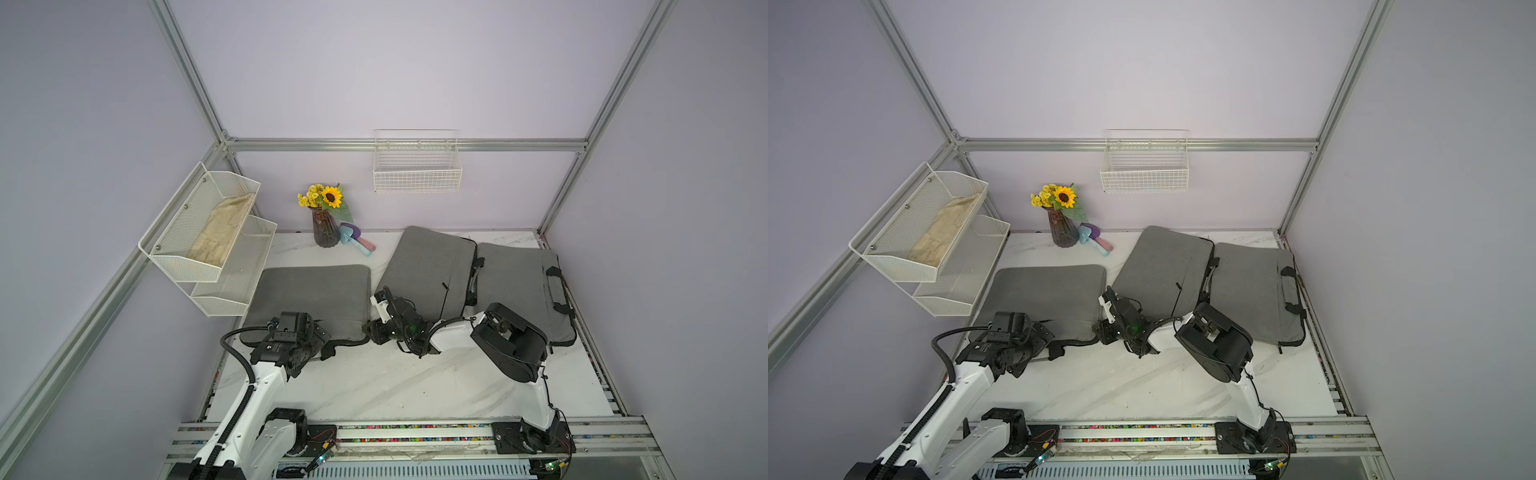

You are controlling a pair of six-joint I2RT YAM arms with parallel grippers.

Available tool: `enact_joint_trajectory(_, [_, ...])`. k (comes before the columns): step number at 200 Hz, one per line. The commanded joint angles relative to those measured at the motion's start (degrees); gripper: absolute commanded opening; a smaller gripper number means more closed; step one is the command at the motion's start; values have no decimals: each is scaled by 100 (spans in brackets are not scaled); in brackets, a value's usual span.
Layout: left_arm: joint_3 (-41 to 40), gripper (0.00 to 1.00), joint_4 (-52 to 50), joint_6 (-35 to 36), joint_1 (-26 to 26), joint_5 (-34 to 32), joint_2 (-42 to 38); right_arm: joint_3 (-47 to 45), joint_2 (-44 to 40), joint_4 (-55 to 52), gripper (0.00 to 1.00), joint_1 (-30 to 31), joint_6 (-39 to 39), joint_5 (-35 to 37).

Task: Put the mouse into the laptop bag
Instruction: Adjust the zippered laptop bag at the center of the board, then zip the zipper on the zippered laptop bag.

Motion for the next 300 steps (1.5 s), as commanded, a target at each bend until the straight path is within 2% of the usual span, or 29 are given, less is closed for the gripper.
enact_joint_trajectory(1, [137, 100, -3, 175, 34, -186, -69, -192, -431, 137, 38, 358, -35, 108])
enact_joint_trajectory(23, [159, 100, 41, 254, 41, -115, 98, -398, -656, 199, 39, 600, -53, 212])
enact_joint_trajectory(50, [186, 100, 92, 275, 50, -79, 381, -572, -776, 23, 52, 688, -149, 686])
enact_joint_trajectory(90, [300, 100, 34, 281, 60, -106, 660, -984, -901, 204, 52, 758, -593, 1311])
enact_joint_trajectory(110, [319, 100, 30, 281, 69, -106, 679, -1078, -838, 346, 52, 767, -883, 1371])
enact_joint_trajectory(190, [310, 100, -6, 290, 131, -56, 568, -532, -117, 110, 50, 776, -1046, 1495])
enact_joint_trajectory(217, [310, 100, 5, 309, 153, -12, 591, -409, 15, 89, 44, 793, -1033, 1464])
enact_joint_trajectory(261, [227, 100, 156, 333, 184, 131, 571, -273, 154, -46, 18, 811, -906, 1595])
enact_joint_trajectory(294, [109, 79, 486, 345, 185, 627, 675, -305, 31, -52, 0, 794, -801, 1609])
enact_joint_trajectory(300, [49, 76, 639, 391, 186, 793, 708, -300, 12, -62, 0, 783, -769, 1619])
